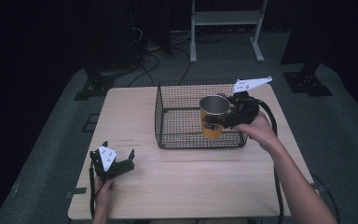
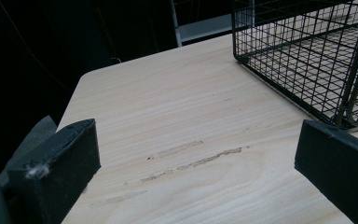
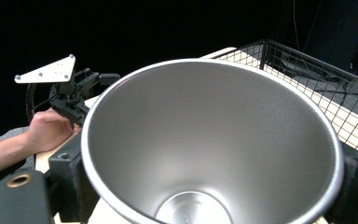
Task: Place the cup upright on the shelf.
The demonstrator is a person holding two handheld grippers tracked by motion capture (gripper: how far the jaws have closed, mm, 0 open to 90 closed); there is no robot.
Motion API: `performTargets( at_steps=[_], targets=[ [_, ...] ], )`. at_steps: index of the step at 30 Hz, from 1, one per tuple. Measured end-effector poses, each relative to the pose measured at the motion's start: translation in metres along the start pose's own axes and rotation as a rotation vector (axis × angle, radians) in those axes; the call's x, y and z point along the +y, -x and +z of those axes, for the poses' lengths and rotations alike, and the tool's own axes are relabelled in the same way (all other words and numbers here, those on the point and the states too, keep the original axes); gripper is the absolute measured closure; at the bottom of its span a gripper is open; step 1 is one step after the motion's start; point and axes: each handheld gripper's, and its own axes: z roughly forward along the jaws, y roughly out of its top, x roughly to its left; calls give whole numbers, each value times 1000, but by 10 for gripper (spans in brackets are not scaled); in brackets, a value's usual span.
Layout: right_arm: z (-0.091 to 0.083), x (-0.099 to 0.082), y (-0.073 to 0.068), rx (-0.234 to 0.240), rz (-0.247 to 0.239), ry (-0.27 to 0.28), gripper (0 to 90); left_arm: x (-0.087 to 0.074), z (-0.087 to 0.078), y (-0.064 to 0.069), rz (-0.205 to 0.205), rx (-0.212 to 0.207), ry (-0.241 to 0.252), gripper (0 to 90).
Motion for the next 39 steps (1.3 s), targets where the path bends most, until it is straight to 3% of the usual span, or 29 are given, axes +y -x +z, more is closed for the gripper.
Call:
performTargets(
  at_steps=[21, 39],
  targets=[
    [39, 29, 34, -2, 24, -14, 120, 0, 0, -1, -5, -3, 2, 0],
    [78, 22, 65, 2, 70, -43, 117, 0, 0, -1, -9, -5, 5, 0]
  ],
)
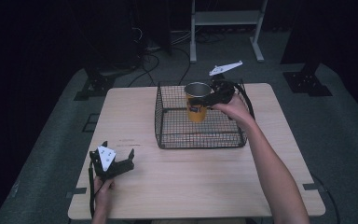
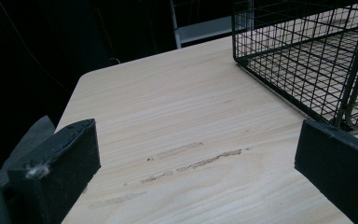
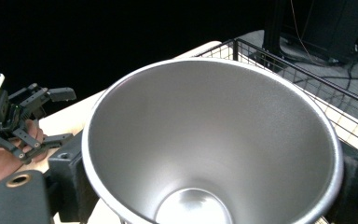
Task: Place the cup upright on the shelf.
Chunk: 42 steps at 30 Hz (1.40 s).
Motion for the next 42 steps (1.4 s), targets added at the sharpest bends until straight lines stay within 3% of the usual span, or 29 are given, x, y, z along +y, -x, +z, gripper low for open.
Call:
performTargets(
  at_steps=[9, 15, 22, 32, 42],
  targets=[
    [19, -9, 12, 20, 32, -11, 116, 0, 0, 0, -2, 0, 1, 0],
    [29, -19, 21, 1, 43, -17, 116, 0, 0, 0, 2, -1, 0, 0],
    [42, -29, 30, -14, 58, -73, 115, 0, 0, 0, 2, 0, 1, 0],
    [49, -34, 36, -48, 65, -96, 99, 0, 0, 0, 1, -1, 1, 0],
    [59, -43, 42, -45, 83, -134, 97, 0, 0, 0, 3, -1, 0, 0]
  ],
)
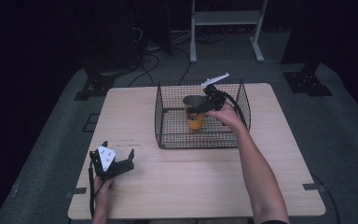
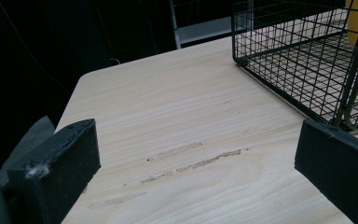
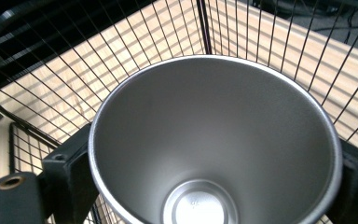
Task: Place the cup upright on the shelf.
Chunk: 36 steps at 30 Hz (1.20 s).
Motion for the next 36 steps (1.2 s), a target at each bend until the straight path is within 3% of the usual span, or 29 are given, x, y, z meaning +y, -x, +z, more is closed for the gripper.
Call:
performTargets(
  at_steps=[5, 25, 36],
  targets=[
    [5, -1, 0, -8, -1, -7, 96, 0, 0, 0, -5, 0, 2, 0],
    [15, -5, -1, -79, -83, -52, 95, 0, 0, 0, -1, -1, 0, 0],
    [14, -5, -3, -73, -89, -55, 40, 0, 0, 0, -2, 0, 0, 0]
  ],
)
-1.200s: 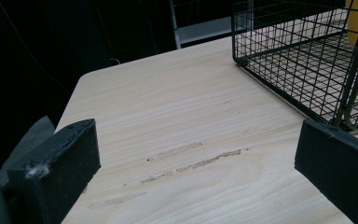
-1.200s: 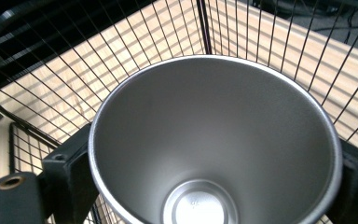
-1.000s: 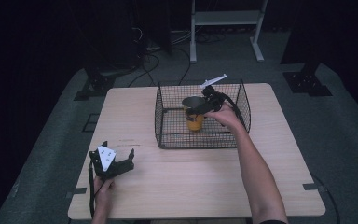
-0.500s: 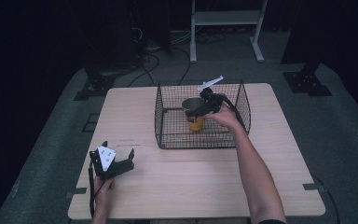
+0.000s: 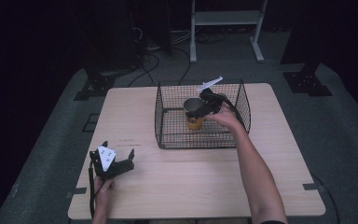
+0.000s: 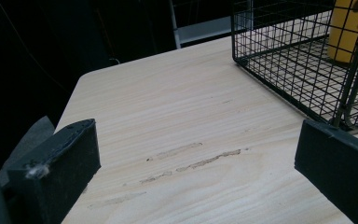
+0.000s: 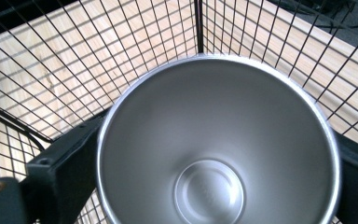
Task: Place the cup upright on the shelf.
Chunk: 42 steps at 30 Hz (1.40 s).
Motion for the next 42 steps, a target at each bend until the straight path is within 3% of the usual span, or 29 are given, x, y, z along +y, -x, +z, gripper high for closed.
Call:
performTargets(
  at_steps=[20, 27, 42],
  targets=[
    [-8, 3, -3, 11, 10, 36, 19, 0, 0, 0, 2, 2, -1, 0],
    [-14, 6, -1, 7, 24, 95, 19, 0, 1, 0, -2, 6, 0, 0],
    [-59, 6, -10, 26, 22, 187, 20, 0, 0, 1, 6, 0, -1, 0]
  ],
)
